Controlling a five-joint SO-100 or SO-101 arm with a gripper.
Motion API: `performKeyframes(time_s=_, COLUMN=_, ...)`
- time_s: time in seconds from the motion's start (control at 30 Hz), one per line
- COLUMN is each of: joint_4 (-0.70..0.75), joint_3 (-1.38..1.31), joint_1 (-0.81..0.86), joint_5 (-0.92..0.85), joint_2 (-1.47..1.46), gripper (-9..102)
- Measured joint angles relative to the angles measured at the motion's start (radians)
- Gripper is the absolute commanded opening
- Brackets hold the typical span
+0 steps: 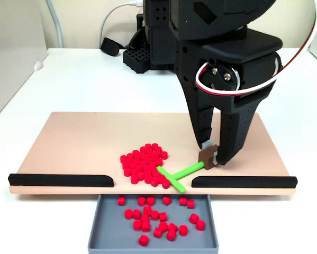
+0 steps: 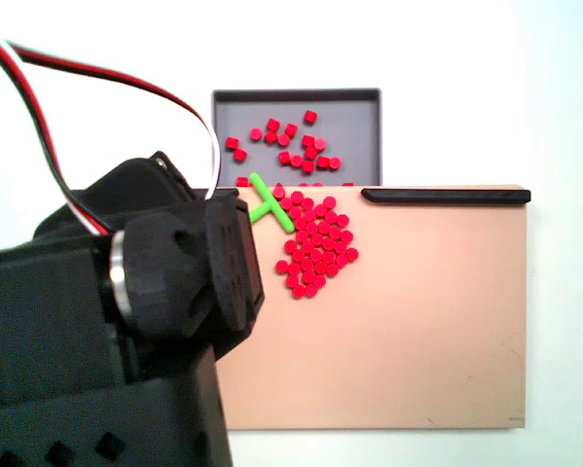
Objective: Push granules from left to the grey container
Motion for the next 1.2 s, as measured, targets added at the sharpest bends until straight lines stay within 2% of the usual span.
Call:
performKeyframes(time_s=0.63, joint_4=-0.011, joint_3=0.003, joint_1=0.031, joint_5=-0.318, joint_2=0.021, gripper=1)
performKeyframes(time_s=1.1, joint_4=0.026, joint_3=0.005, joint_1=0.005, joint_5=-0.439, joint_2=0.21, gripper=0)
performKeyframes(time_s=1.2, joint_4=0.04, joint_3=0.077, joint_1=0.005, joint_5=-0.477, joint_2=0.268, gripper=0)
